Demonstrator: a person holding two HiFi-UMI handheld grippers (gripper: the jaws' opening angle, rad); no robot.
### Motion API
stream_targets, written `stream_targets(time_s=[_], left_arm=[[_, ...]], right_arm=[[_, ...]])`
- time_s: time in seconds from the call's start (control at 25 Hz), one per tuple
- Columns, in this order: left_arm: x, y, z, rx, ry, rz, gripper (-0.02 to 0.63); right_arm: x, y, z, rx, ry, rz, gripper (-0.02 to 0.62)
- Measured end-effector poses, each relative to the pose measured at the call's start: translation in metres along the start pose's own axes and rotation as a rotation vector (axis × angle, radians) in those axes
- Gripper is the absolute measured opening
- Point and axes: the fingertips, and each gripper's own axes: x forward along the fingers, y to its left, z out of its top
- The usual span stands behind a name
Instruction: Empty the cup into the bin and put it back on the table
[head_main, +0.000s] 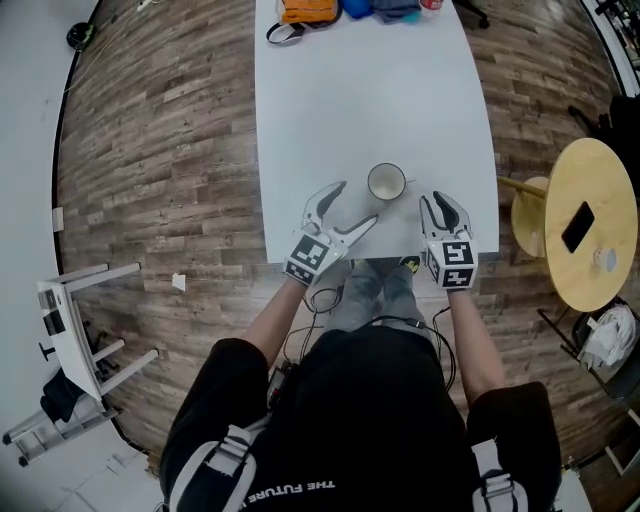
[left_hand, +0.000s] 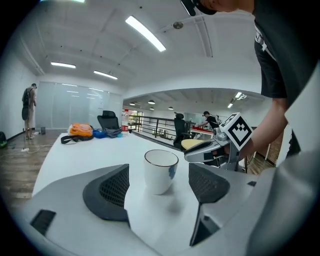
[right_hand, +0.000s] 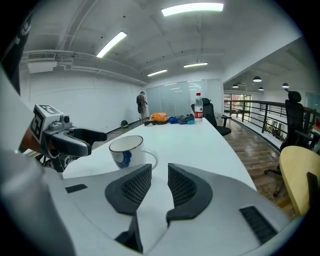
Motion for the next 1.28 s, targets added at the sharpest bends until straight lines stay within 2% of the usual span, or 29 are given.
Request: stream_targets(time_s=[0.16,0.4,0.44,0.48,0.52,0.6,0.64,0.72,0.8,1.28], left_arm=[[-0.049,-0.009,0.033,-0.036,-0.089,0.074,0.367],[-0.089,-0.029,0.086,-0.019,-0.165,0.17,0.353],[-0.093,-0.031,0.098,-0.022,-0.196,0.183,0.293],[-0.096,-0.034,0.109,-0.026,-0.229,0.198,0.197],[-0.099,-0.037,0.118,-0.031,-0.258,0.208,0.129],[-0.098,-0.044,0.132,-0.039,-0.299,0.209,0.044],[-0.095,-0.048,0.137,-0.04,-0.307,0.206,0.029],[-0.089,-0.054,0.145,-0.037,-0.302,0.205,0.021],[-0.083,-0.059,0.149,-0.029,-0.298,0.198,0.021],[-0.075,-0.055,0.15,-0.047,-0.28,0.201,0.021]], right_arm=[[-0.043,0.011,0.038,-0.021,-0.082,0.006,0.092],[-0.09,0.053,0.101,-0.005,-0.244,0.09,0.091],[-0.095,0.058,0.11,-0.009,-0.263,0.099,0.086],[-0.098,0.063,0.118,-0.015,-0.28,0.106,0.073],[-0.1,0.068,0.124,-0.022,-0.294,0.114,0.056],[-0.104,0.078,0.133,-0.027,-0.31,0.147,0.029],[-0.105,0.084,0.135,-0.023,-0.313,0.174,0.02],[-0.107,0.094,0.138,-0.015,-0.314,0.231,0.017],[-0.108,0.097,0.14,-0.029,-0.312,0.246,0.017],[-0.104,0.08,0.144,-0.06,-0.307,0.192,0.015]])
